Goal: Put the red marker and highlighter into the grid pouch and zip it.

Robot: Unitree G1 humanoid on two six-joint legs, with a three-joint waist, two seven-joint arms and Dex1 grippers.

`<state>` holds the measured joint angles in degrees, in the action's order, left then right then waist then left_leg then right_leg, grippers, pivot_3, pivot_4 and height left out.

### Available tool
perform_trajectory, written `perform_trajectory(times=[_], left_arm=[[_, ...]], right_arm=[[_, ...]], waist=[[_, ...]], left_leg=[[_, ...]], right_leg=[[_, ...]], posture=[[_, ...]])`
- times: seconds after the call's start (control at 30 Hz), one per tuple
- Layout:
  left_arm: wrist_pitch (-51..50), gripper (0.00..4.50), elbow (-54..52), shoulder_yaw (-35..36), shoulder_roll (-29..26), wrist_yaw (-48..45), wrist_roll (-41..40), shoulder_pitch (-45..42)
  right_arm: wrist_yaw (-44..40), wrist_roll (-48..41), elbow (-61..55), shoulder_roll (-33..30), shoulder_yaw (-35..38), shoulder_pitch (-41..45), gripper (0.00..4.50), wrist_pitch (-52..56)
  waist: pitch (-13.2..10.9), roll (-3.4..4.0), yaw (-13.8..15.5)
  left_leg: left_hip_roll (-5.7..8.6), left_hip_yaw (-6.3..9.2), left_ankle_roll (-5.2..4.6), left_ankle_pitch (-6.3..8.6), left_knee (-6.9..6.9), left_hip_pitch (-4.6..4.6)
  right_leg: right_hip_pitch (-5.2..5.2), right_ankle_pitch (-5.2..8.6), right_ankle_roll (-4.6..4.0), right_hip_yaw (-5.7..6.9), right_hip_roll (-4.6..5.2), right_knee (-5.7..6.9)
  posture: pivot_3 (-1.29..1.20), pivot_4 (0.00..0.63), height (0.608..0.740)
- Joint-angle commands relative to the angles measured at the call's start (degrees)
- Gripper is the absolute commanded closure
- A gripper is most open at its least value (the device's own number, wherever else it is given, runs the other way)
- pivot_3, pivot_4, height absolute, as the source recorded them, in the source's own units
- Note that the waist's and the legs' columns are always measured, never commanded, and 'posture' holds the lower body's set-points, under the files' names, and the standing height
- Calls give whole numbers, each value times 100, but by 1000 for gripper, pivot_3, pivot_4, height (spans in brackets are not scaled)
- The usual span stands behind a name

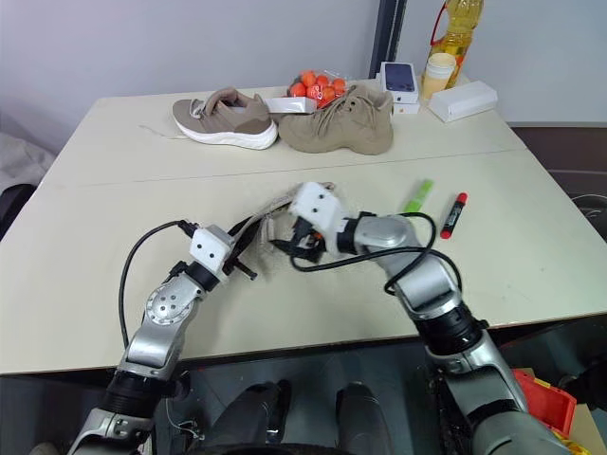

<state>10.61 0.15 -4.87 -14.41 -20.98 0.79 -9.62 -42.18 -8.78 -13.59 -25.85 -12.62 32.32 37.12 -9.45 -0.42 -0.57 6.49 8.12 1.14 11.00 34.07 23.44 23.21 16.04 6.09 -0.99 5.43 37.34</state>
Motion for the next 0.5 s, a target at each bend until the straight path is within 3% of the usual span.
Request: perform_trajectory(times=[0.03, 0.27, 0.4, 0.5], left_arm=[[-32, 4500, -115, 202, -65, 165, 26, 18], [21, 4500, 176, 121, -26, 243, 104, -137], [71, 4500, 232, 75, 28, 232, 125, -195], [133, 4500, 236, 74, 54, 203, 93, -196]], right_arm=[[595, 166, 268, -39, 526, -55, 1088, -21], [2512, 461, 1701, 427, 1683, 242, 1088, 420], [3323, 426, 2312, 704, 2222, 451, 53, 501], [3796, 565, 2622, 794, 2314, 547, 53, 397]], waist=[[0, 0, -20], [0, 0, -2], [0, 1, -10], [0, 1, -18]], left_leg=[[-1, -1, 0, 0, 0, 0], [0, -4, 0, -1, 0, 0], [0, -4, 1, -1, -1, 0], [-1, -6, 1, -2, -2, 0]], right_leg=[[1, 0, 0, -1, -1, 0], [0, -1, -1, -3, -1, 1], [1, -1, -1, -3, -2, 2], [3, -1, -1, -5, -3, 3]], posture=[[0, 150, 740], [0, 150, 740], [0, 150, 740], [0, 150, 740]])
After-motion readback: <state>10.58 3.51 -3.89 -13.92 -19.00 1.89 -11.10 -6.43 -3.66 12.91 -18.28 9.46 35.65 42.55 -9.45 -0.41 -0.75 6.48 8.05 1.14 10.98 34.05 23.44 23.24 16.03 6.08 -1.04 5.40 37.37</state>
